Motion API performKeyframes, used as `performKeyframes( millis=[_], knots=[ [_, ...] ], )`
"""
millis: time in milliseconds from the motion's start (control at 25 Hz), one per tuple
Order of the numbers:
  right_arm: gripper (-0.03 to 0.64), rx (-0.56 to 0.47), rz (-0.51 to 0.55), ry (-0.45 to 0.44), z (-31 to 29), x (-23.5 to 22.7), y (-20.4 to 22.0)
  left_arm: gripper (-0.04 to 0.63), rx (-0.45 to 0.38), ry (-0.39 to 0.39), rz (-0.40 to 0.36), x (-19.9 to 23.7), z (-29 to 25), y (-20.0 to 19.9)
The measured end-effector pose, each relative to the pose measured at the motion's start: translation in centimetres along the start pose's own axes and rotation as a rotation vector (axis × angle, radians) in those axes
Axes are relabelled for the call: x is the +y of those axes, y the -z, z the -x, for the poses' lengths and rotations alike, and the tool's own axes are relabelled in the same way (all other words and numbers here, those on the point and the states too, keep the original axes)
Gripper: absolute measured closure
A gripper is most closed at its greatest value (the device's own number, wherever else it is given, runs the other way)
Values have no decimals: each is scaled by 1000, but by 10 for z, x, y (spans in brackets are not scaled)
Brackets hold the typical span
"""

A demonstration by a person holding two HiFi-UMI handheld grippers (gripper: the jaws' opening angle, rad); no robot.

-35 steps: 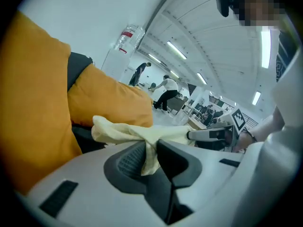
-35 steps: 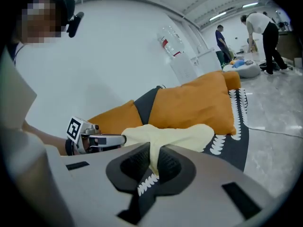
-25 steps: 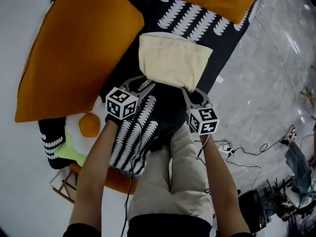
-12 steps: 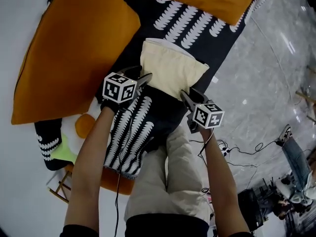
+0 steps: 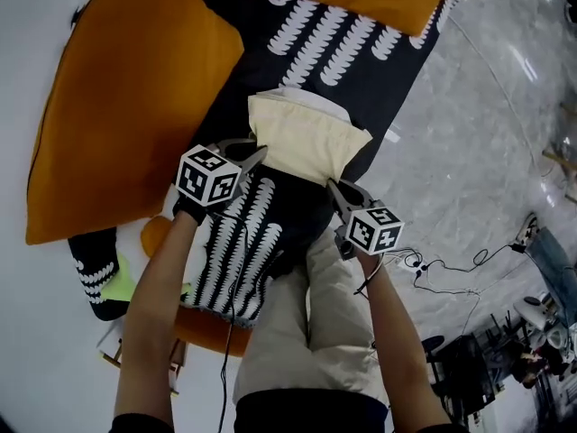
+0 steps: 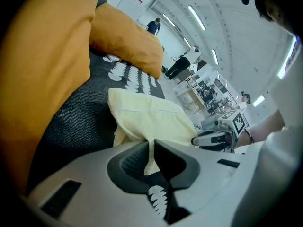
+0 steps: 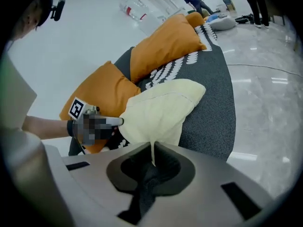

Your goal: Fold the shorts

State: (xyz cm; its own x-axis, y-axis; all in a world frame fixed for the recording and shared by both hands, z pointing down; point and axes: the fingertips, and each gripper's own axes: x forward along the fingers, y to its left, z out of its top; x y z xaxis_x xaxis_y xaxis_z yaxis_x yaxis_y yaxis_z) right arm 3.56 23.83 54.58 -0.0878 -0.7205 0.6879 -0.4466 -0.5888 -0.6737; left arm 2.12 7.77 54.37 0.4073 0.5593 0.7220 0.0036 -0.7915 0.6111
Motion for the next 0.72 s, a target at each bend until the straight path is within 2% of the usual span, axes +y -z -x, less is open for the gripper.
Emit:
performKeyframes(
  millis=[40,80,120,160,200,280,320,400,480,520,600,720],
  knots=[
    [588,16,-8,8,-3,-6,5,539,21,-12,2,3,-6,5],
    [588,33,-15,19,-5,-11,10,491,46,-23,6,7,-11,11],
    [578,54,-16,31,-5,-14,15,391,73,-28,10,10,-15,16],
    [545,79,-6,42,-4,-15,20,356,96,-30,12,11,-15,20],
    [482,107,15,50,0,-15,25,341,112,-36,5,13,-11,22],
    [373,162,104,63,15,-13,30,289,129,-74,-69,14,4,18],
    [335,176,180,74,23,-13,25,286,125,-100,-148,14,13,9],
    [310,166,377,98,36,-13,-2,284,83,-111,-351,4,28,-20],
    [264,135,574,94,37,-5,-36,272,59,-24,-528,-18,29,-44],
    [244,128,666,81,33,1,-50,241,83,26,-606,-27,24,-48],
    [178,144,839,48,18,8,-64,229,180,75,-774,-32,6,-45],
    [98,235,1064,22,-11,2,-52,204,367,75,-990,-17,-24,-28]
  ],
)
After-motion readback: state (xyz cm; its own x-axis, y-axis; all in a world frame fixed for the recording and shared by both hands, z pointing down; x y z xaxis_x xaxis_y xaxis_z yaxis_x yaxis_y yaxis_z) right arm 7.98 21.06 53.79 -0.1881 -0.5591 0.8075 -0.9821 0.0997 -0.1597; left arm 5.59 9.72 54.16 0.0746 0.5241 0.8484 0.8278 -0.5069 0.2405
